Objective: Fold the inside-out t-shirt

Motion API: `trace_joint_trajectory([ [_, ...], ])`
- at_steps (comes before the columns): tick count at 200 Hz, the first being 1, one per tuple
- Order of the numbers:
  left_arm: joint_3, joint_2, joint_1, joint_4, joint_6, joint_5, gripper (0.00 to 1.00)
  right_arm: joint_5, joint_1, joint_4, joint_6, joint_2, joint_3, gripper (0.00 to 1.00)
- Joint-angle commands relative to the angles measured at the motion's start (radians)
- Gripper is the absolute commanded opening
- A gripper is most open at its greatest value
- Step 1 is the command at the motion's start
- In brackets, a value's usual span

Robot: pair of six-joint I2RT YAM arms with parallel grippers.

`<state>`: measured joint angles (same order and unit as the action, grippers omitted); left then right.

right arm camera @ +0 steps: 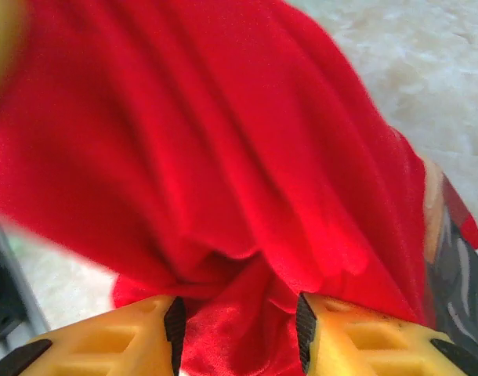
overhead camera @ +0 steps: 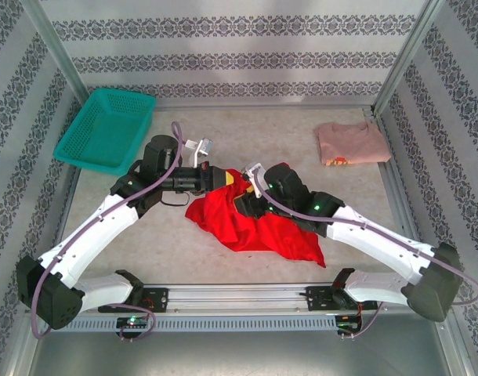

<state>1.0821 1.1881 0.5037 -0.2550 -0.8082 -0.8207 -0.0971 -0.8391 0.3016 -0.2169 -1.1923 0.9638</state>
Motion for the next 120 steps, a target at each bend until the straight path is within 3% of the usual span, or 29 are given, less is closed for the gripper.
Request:
trace_joint_trajectory([
  [1,0.004,-0.029,-0.001,-0.011,0.036,-0.050,0.00,0.042,0.014,-0.046,0.017,-0.044,0.061,0.45],
  [44,0.011,-0.029,-0.001,-0.054,0.079,-0.054,0.00,0.000,0.048,-0.059,0.062,-0.089,0.093,0.42],
  [66,0.013,-0.031,-0.001,-0.063,0.097,-0.059,0.00,-0.138,0.109,-0.114,0.053,-0.066,0.058,0.39],
  [85,0.015,-0.030,-0.001,-0.079,0.118,-0.057,0.00,-0.299,0.143,-0.177,0.063,-0.080,0.048,0.26],
  [105,0.019,-0.030,-0.001,-0.092,0.138,-0.033,0.00,-0.435,0.162,-0.184,0.067,-0.100,0.062,0.00],
  [120,0.021,-0.032,-0.006,-0.099,0.153,-0.004,0.00,-0.494,0.185,-0.190,0.048,-0.074,0.032,0.00],
])
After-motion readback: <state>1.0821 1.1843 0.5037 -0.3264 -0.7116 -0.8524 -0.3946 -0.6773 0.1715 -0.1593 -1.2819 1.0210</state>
